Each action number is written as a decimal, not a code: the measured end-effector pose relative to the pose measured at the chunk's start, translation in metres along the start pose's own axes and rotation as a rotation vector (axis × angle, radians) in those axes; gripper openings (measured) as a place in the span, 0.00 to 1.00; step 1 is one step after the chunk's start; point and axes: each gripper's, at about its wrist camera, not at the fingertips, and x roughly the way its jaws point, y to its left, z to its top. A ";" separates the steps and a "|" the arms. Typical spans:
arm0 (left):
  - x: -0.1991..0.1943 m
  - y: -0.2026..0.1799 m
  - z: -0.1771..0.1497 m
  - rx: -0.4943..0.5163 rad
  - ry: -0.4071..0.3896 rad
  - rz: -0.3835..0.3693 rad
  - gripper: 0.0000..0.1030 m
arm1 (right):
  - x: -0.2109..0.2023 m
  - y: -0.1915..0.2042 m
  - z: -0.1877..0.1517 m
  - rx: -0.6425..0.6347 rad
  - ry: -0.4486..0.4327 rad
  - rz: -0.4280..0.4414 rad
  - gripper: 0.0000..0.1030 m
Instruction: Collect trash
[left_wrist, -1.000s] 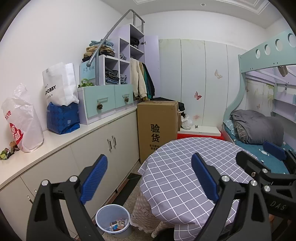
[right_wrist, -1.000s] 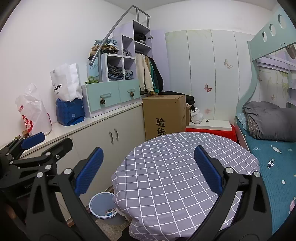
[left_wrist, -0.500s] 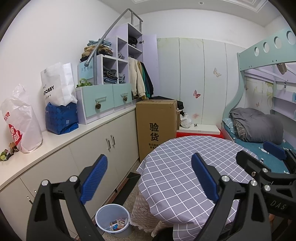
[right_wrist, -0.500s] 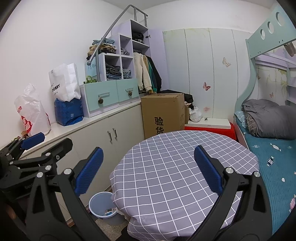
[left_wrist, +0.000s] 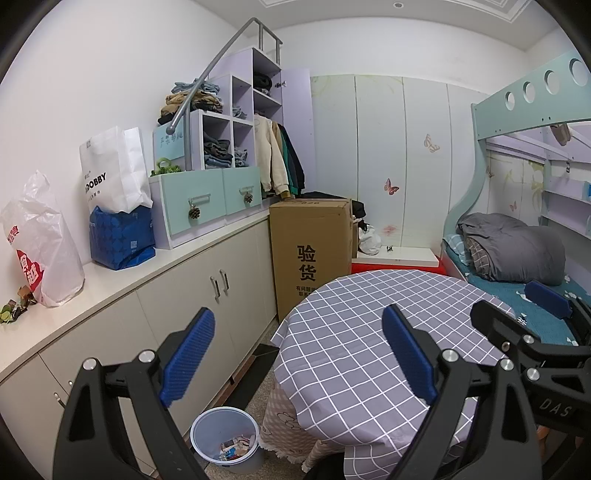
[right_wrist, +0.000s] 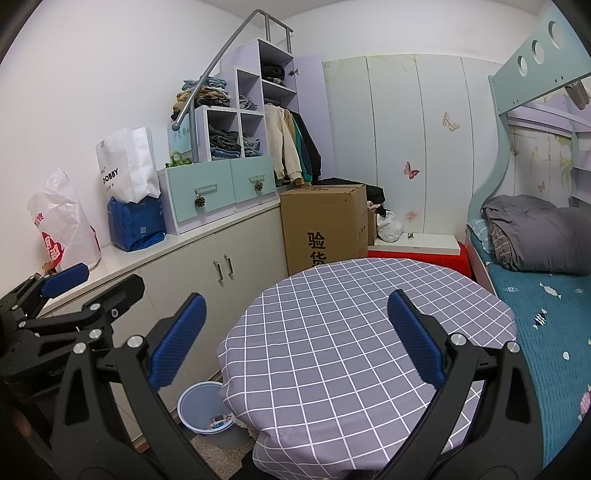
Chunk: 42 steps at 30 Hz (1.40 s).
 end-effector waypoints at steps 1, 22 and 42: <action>0.000 0.000 0.000 0.000 0.000 0.000 0.87 | 0.000 0.000 0.000 0.001 0.001 0.000 0.94; 0.000 -0.001 0.000 0.002 -0.002 -0.002 0.87 | -0.001 0.000 -0.001 0.005 0.001 -0.003 0.94; 0.001 0.001 -0.001 0.006 -0.001 -0.005 0.87 | -0.001 0.003 -0.002 0.008 0.001 -0.006 0.94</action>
